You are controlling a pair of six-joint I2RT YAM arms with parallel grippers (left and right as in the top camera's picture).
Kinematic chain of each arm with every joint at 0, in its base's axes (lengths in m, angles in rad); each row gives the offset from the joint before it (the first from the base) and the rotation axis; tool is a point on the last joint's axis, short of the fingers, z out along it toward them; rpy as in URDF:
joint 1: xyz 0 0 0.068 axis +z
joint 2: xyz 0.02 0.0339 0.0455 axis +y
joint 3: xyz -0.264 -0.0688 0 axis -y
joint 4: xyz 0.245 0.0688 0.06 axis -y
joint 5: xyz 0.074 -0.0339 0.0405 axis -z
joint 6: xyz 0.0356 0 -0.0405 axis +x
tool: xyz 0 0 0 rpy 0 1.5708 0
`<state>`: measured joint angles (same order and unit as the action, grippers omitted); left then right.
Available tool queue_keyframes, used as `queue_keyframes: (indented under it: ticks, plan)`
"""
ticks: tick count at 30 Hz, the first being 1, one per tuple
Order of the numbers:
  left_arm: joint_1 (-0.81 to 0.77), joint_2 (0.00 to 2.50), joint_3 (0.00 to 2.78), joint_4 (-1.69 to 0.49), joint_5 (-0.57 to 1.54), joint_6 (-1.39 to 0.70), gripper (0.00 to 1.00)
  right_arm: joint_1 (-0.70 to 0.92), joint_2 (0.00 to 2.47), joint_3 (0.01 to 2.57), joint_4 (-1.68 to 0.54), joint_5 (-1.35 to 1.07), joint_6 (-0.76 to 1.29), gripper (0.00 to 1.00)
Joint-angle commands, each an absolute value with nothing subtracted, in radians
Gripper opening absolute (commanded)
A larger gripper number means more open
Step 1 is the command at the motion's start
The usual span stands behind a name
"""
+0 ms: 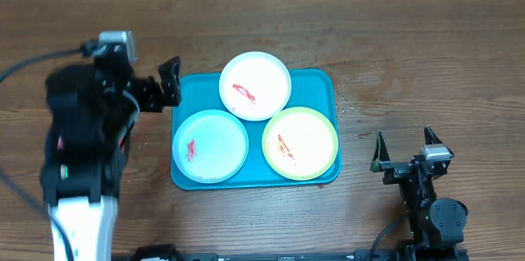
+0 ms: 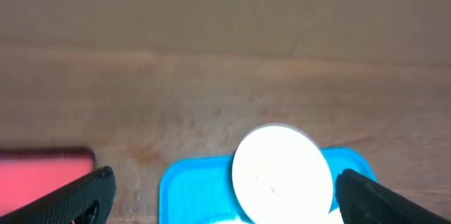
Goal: Clean dirty plates on tray and stack at the side
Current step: 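Move the left gripper to the red tray and grasp the sponge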
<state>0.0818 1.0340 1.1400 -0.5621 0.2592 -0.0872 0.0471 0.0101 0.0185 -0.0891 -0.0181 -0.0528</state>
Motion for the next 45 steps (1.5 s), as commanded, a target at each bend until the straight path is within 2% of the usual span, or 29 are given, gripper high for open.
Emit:
queue_keyframes:
  ticks: [1,5,9,15,29,30,35,38,43,44,45]
  plan:
    - [0.095,1.269,1.393,-0.78,0.133,-0.307,1.0,0.044,0.003,0.008,-0.084,-0.012,-0.053,1.0]
    - [0.168,1.448,1.596,-0.997,0.011,-0.337,1.0,0.044,0.003,0.008,-0.084,-0.012,-0.053,1.0]
    - [0.263,1.534,1.613,-0.991,-0.071,-0.348,1.0,0.044,0.003,0.008,-0.084,-0.012,-0.053,1.0]
    - [0.435,1.663,1.612,-0.959,-0.057,-0.533,0.99,0.044,0.003,0.008,-0.084,-0.012,-0.053,1.0]
    - [0.474,2.062,1.612,-0.944,-0.089,-0.528,0.98,0.044,0.003,0.008,-0.084,-0.012,-0.053,1.0]
    - [0.474,2.086,1.612,-0.941,-0.089,-0.528,0.92,0.044,0.003,0.008,-0.084,-0.012,-0.053,1.0]
    - [0.479,2.164,1.612,-0.939,-0.089,-0.527,0.89,0.044,0.003,0.008,-0.084,-0.012,-0.053,1.0]
    - [0.492,2.185,1.612,-0.945,-0.089,-0.523,0.8,0.044,0.003,0.008,-0.084,-0.012,-0.053,1.0]
    - [0.518,2.186,1.612,-0.945,-0.089,-0.516,0.56,0.044,0.003,0.008,-0.084,-0.012,-0.053,1.0]
    - [0.522,2.186,1.612,-0.945,-0.089,-0.516,0.45,0.044,0.003,0.008,-0.084,-0.012,-0.053,1.0]
    - [0.524,2.186,1.612,-0.945,-0.089,-0.516,0.39,0.044,0.003,0.008,-0.084,-0.012,-0.053,1.0]
